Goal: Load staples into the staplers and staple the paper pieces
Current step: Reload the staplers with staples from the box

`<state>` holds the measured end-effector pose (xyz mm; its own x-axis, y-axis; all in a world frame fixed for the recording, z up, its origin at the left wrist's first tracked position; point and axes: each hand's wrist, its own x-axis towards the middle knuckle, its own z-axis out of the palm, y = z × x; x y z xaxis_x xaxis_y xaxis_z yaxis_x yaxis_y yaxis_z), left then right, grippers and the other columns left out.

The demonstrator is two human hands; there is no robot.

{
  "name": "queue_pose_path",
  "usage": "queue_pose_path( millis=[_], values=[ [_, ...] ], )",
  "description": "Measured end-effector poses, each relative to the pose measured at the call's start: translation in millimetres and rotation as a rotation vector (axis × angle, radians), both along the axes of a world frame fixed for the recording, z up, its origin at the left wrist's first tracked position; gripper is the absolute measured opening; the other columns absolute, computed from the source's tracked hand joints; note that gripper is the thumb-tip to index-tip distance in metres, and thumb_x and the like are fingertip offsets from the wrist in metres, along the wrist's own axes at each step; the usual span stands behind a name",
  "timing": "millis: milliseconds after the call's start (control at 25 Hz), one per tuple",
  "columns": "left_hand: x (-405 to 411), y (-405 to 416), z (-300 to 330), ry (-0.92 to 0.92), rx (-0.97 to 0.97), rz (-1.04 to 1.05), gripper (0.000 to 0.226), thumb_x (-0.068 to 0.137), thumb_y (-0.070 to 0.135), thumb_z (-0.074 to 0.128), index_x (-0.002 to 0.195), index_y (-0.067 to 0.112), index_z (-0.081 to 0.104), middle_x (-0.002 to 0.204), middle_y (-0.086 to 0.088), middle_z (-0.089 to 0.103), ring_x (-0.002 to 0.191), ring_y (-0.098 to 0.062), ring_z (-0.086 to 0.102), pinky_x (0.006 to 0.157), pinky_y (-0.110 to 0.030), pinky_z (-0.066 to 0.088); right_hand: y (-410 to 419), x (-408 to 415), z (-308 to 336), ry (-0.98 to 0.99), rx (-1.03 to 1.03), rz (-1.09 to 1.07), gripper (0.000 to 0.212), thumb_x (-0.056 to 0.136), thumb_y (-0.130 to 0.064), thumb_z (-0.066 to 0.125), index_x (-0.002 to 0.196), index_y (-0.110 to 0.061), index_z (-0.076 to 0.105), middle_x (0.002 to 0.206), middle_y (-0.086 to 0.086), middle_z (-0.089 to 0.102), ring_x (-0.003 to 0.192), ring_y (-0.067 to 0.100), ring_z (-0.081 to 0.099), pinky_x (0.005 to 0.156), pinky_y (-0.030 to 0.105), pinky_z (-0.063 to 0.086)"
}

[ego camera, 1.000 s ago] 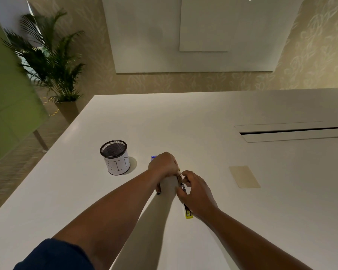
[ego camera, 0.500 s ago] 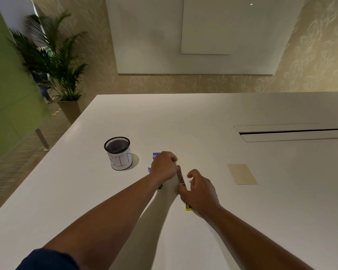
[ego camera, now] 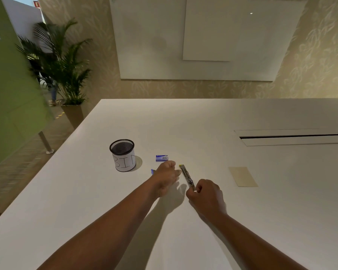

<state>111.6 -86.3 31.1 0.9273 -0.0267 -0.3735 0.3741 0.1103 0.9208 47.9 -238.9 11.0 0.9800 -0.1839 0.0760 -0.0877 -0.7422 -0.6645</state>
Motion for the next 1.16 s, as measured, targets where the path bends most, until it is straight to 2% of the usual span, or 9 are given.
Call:
queue_pose_path(
  millis=[200,400,480,600,760,840,920,1040,1160],
  values=[
    [-3.7,-4.4,2.1,0.019,-0.236,0.095,0.044,0.1,-0.006,0.052,0.141,0.008,0.045,0.094,-0.008,0.064,0.082,-0.018,0.062,0.075,-0.031,0.057,1.2,-7.3,-1.9,-0.096,0.111,0.007,0.029,0.079,-0.031,0.072,0.063,-0.014,0.055,0.063,0.0,0.059,0.059,0.012,0.05,0.052,0.024,0.034],
    [-8.5,-1.7,3.2,-0.012,-0.253,0.116,0.032,0.1,-0.003,0.056,0.132,-0.003,0.054,0.095,-0.012,0.067,0.079,-0.022,0.068,0.065,-0.03,0.06,0.1,-8.9,2.9,-0.1,0.203,0.068,0.019,0.082,-0.028,0.074,0.068,-0.017,0.068,0.064,-0.004,0.065,0.057,0.009,0.055,0.055,0.026,0.041],
    [-8.2,0.8,3.6,-0.033,-0.228,0.13,0.031,0.099,-0.002,0.058,0.13,-0.003,0.056,0.089,-0.01,0.066,0.074,-0.019,0.066,0.07,-0.032,0.06,1.1,-9.2,7.8,-0.123,0.234,0.095,0.007,0.083,-0.025,0.077,0.081,-0.021,0.073,0.067,-0.009,0.065,0.058,0.006,0.056,0.061,0.025,0.043],
    [-8.1,8.1,5.4,-0.074,-0.208,0.143,0.033,0.099,-0.002,0.058,0.132,0.002,0.057,0.092,-0.007,0.066,0.076,-0.021,0.064,0.076,-0.035,0.059,2.5,-6.1,18.1,-0.164,0.357,0.05,0.024,0.08,-0.017,0.081,0.099,-0.024,0.068,0.084,-0.008,0.071,0.068,-0.002,0.063,0.062,0.009,0.043],
    [-20.7,17.0,10.2,-0.108,-0.201,0.043,0.037,0.102,-0.003,0.053,0.136,0.01,0.057,0.105,-0.007,0.068,0.086,-0.022,0.067,0.085,-0.04,0.059,6.1,0.0,33.7,-0.151,0.722,0.029,0.034,0.082,-0.005,0.081,0.106,-0.021,0.063,0.085,0.003,0.078,0.069,0.01,0.068,0.066,0.023,0.052],
    [-28.4,17.4,11.5,-0.123,-0.186,-0.033,0.038,0.1,-0.003,0.056,0.135,0.011,0.059,0.107,-0.007,0.071,0.087,-0.023,0.07,0.082,-0.039,0.061,12.1,-0.2,37.7,-0.126,0.837,0.075,0.027,0.087,-0.003,0.078,0.106,-0.017,0.066,0.085,0.004,0.079,0.071,0.012,0.071,0.065,0.022,0.055],
    [-34.3,16.7,14.5,-0.145,-0.173,-0.099,0.035,0.099,-0.004,0.056,0.131,0.009,0.061,0.11,-0.011,0.072,0.091,-0.027,0.071,0.082,-0.04,0.062,18.3,-0.5,31.4,-0.143,0.744,0.13,0.017,0.094,-0.009,0.073,0.103,-0.024,0.072,0.086,-0.001,0.08,0.075,0.014,0.074,0.068,0.024,0.057],
    [-42.8,16.9,24.7,-0.141,-0.247,-0.166,0.024,0.1,-0.001,0.053,0.119,0.009,0.064,0.106,-0.012,0.07,0.085,-0.023,0.071,0.08,-0.04,0.062,27.5,-5.1,25.2,-0.089,0.603,0.24,0.026,0.103,-0.028,0.059,0.11,-0.051,0.069,0.097,-0.011,0.079,0.082,0.012,0.075,0.074,0.034,0.062],
    [-46.2,18.3,30.7,-0.088,-0.364,-0.149,0.015,0.101,0.028,0.056,0.107,0.015,0.062,0.102,-0.012,0.066,0.072,-0.022,0.066,0.07,-0.037,0.056,31.1,-8.5,23.4,-0.019,0.607,0.316,0.036,0.105,-0.032,0.055,0.131,-0.057,0.053,0.099,-0.013,0.076,0.074,0.011,0.074,0.069,0.032,0.061]
  ],
)
